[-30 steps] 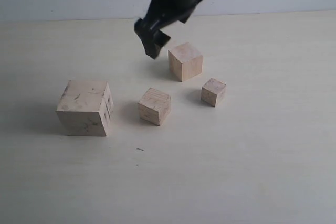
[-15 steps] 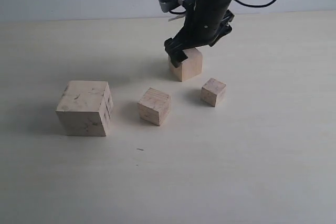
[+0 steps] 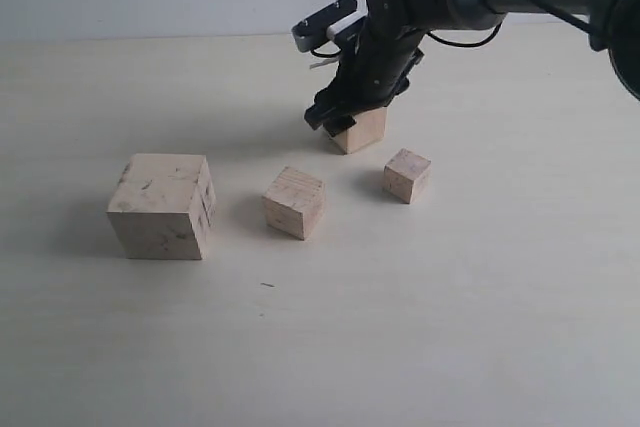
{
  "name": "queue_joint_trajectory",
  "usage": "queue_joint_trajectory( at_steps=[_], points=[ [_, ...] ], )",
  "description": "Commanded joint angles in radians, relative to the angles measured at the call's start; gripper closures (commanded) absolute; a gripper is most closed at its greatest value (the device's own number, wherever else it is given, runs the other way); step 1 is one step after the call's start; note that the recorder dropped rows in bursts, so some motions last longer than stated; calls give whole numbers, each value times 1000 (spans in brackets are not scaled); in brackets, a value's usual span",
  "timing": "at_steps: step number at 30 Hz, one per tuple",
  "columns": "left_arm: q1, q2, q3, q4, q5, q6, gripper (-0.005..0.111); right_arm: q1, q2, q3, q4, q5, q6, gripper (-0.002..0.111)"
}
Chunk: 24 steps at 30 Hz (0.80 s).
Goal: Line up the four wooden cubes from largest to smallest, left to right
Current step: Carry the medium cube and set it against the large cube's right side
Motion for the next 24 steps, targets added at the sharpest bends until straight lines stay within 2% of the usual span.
queue_joint_trajectory(
  at_steps=[1, 3, 5, 6, 8, 11, 24],
  points=[
    [1, -7, 0, -5, -4, -4, 107, 7, -129, 0, 10, 5, -54, 106],
    [1, -7, 0, -5, -4, -4, 107, 34, -224, 0, 89, 31, -171, 107],
    [1, -7, 0, -5, -4, -4, 107, 80, -293, 0, 227, 103, -383, 107],
    [1, -7, 0, -5, -4, -4, 107, 112, -312, 0, 295, 181, -553, 107],
    [1, -7, 0, -5, -4, -4, 107, 159, -310, 1, 334, 261, -666, 107],
    [1, -7, 0, -5, -4, -4, 107, 221, -266, 49, 342, 207, -716, 107],
    [1, -7, 0, -5, -4, -4, 107, 258, -175, 115, 378, 160, -804, 107]
  ],
)
